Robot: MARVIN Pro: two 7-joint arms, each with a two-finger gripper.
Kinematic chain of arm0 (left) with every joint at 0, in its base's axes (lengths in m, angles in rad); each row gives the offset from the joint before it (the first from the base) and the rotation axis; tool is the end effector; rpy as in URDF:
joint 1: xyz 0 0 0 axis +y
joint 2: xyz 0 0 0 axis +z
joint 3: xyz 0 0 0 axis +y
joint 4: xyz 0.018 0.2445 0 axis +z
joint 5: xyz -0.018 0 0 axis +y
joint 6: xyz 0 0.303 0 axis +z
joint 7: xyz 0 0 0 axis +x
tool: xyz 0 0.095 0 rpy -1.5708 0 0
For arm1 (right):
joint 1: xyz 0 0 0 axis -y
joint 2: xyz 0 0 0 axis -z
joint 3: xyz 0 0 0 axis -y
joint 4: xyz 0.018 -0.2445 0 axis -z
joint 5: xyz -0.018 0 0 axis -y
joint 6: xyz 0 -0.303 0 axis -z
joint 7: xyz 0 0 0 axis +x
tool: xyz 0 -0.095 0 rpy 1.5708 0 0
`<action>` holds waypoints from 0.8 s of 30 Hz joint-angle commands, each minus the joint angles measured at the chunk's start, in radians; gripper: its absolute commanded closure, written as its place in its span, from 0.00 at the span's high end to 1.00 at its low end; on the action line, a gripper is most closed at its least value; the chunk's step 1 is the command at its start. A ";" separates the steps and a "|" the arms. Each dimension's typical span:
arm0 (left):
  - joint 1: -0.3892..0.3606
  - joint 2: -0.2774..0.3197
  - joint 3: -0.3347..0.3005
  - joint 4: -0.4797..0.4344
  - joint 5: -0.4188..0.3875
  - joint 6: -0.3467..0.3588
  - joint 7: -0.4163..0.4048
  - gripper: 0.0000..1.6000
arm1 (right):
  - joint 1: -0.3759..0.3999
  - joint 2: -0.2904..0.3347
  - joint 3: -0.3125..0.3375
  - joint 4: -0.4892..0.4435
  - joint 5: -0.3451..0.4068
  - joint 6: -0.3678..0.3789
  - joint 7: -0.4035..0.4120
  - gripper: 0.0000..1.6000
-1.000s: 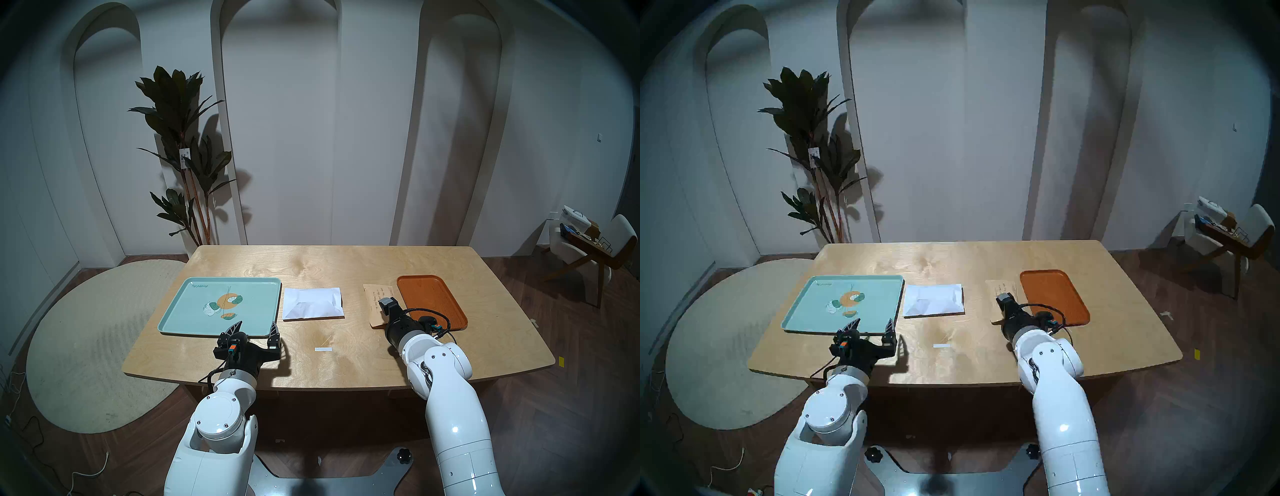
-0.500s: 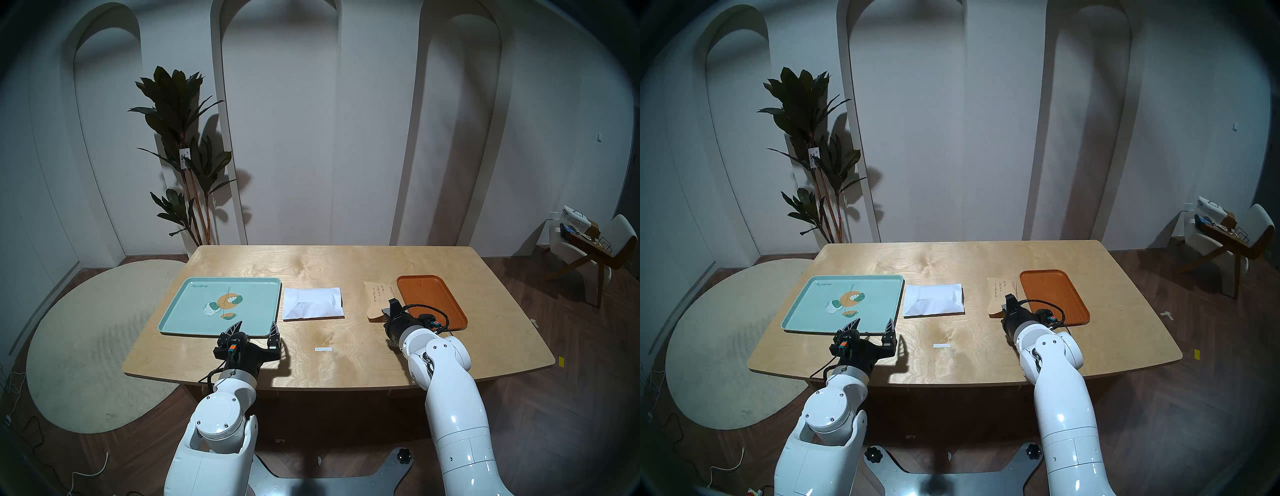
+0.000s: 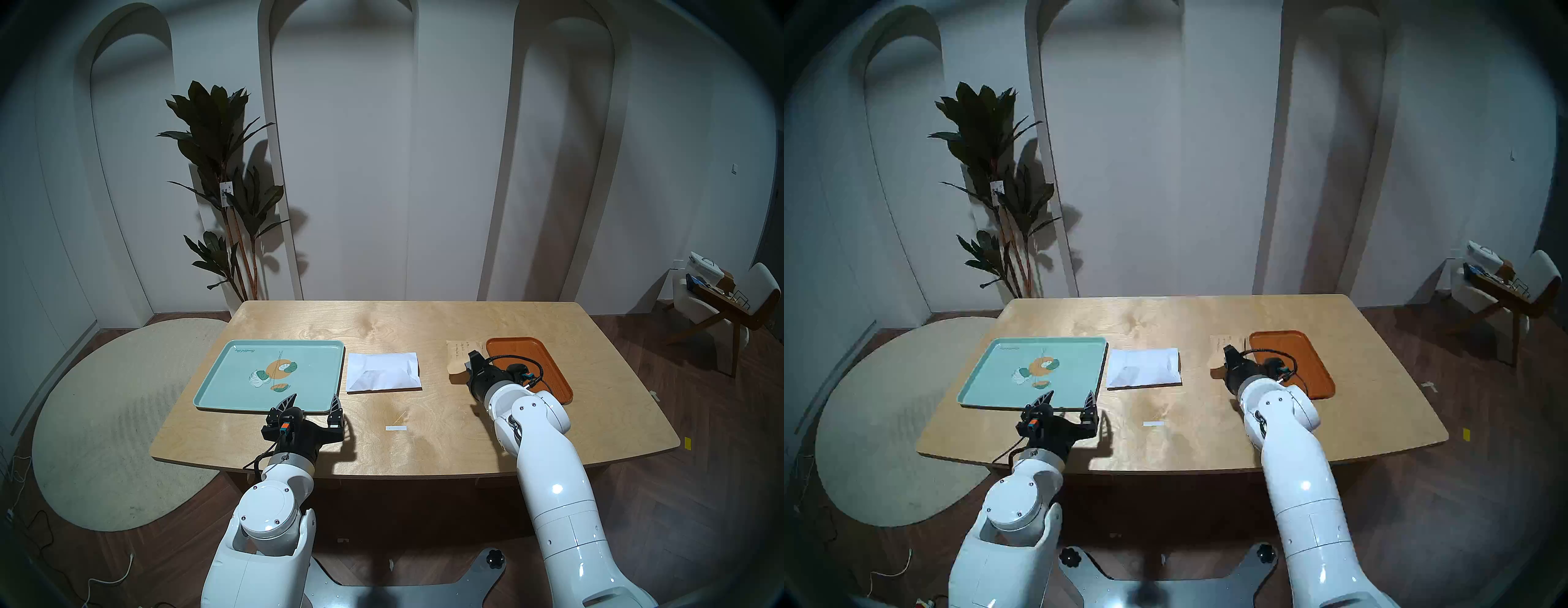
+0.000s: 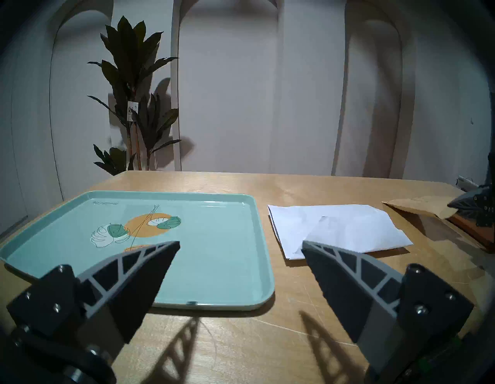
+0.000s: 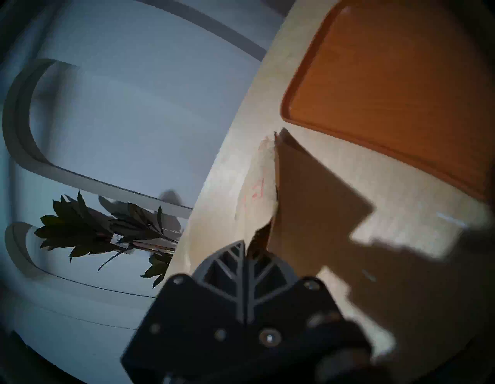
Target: Sort the mail into the trays, one tray per recipient
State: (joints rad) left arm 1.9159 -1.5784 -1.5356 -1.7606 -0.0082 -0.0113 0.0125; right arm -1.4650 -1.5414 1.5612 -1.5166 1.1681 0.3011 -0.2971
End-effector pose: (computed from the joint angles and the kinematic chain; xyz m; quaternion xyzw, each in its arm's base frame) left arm 0.3246 -0.0147 -0.3143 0.7561 0.0019 0.6543 0.0151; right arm 0.4356 0.0084 -0.2756 -0.7249 0.3785 -0.4642 0.3403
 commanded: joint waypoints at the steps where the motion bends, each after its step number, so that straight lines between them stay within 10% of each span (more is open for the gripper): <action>1: -0.006 0.000 0.000 -0.019 0.000 -0.004 0.000 1.00 | 0.043 0.063 0.002 -0.067 -0.042 0.005 0.025 0.00; 24: -0.005 0.000 0.000 -0.021 0.001 -0.004 0.000 1.00 | -0.029 0.184 0.154 -0.117 -0.007 0.098 0.048 0.00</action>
State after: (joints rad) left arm 1.9160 -1.5784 -1.5356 -1.7606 -0.0084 -0.0113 0.0125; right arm -1.4824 -1.3940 1.6720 -1.6117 1.1408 0.3825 -0.2699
